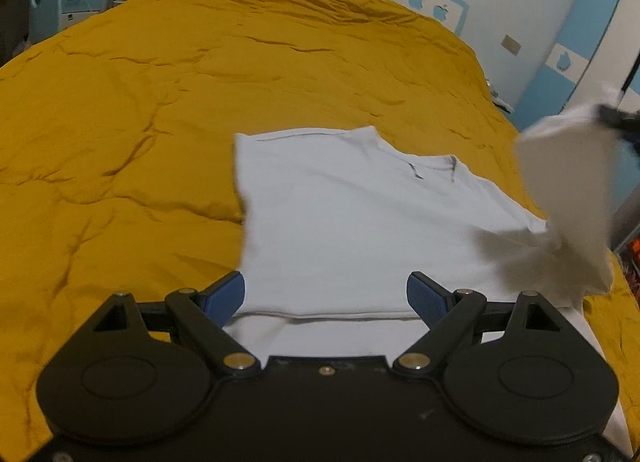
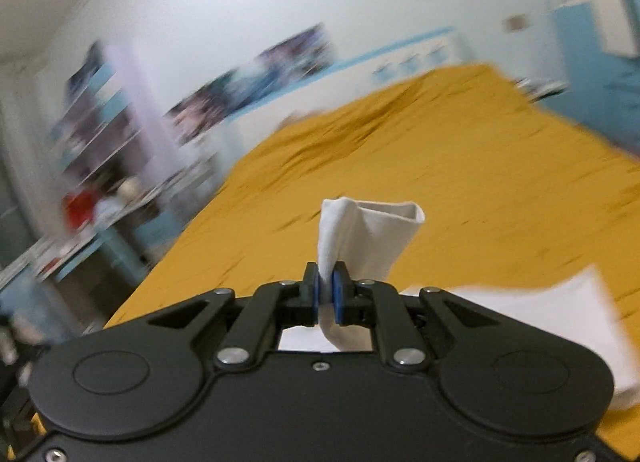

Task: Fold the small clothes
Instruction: 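Lift the cuff with the right tool, fold it across the body, release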

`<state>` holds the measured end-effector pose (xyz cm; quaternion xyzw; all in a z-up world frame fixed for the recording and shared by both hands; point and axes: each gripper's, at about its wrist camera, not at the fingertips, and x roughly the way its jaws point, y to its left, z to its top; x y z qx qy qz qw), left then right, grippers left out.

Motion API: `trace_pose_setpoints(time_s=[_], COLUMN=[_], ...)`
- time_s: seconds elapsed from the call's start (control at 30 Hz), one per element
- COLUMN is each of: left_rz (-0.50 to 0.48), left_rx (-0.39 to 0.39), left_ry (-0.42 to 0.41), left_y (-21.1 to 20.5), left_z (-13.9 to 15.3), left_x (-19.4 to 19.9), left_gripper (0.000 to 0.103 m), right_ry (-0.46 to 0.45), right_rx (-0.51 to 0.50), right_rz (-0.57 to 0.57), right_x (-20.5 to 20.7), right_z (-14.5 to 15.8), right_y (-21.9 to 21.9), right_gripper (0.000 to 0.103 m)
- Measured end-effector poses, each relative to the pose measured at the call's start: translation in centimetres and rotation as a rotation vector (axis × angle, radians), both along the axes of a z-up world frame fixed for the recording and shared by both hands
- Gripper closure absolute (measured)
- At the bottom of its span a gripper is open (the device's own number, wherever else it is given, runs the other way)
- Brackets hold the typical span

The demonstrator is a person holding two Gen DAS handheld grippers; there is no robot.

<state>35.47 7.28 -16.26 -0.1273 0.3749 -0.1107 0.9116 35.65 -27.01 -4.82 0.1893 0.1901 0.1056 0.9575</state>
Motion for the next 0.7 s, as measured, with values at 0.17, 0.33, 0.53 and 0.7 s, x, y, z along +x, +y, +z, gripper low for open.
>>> trace_pose_setpoints(time_s=[0.17,0.33,0.53,0.7], left_rz=[0.035,0.05,0.039,0.036], left_rx=[-0.026,-0.066,-0.062,-0.117], left_ry=[0.009,0.012,-0.018,0.014], left_y=[2.0,2.1,0.3,-0.9], left_z=[-0.9,-1.0,-0.3,-0.5], left_x=[-0.5,-0.1,1.8,3.4], left_gripper=[0.011,0.011,0.011,0.011], right_ry=[0.149,0.261,0.221,0.227], right_rx=[-0.012,-0.018,-0.063,-0.257], right_rz=[0.164,0.239,0.136,-0.028], right_x=[2.9,3.4,-0.3,-2.6], right_z=[-6.5,-10.2,-8.6,-8.1], right_y=[9.0,10.5,3.6,-3.9], right_gripper=[0.088,0.067,0.067,0.066])
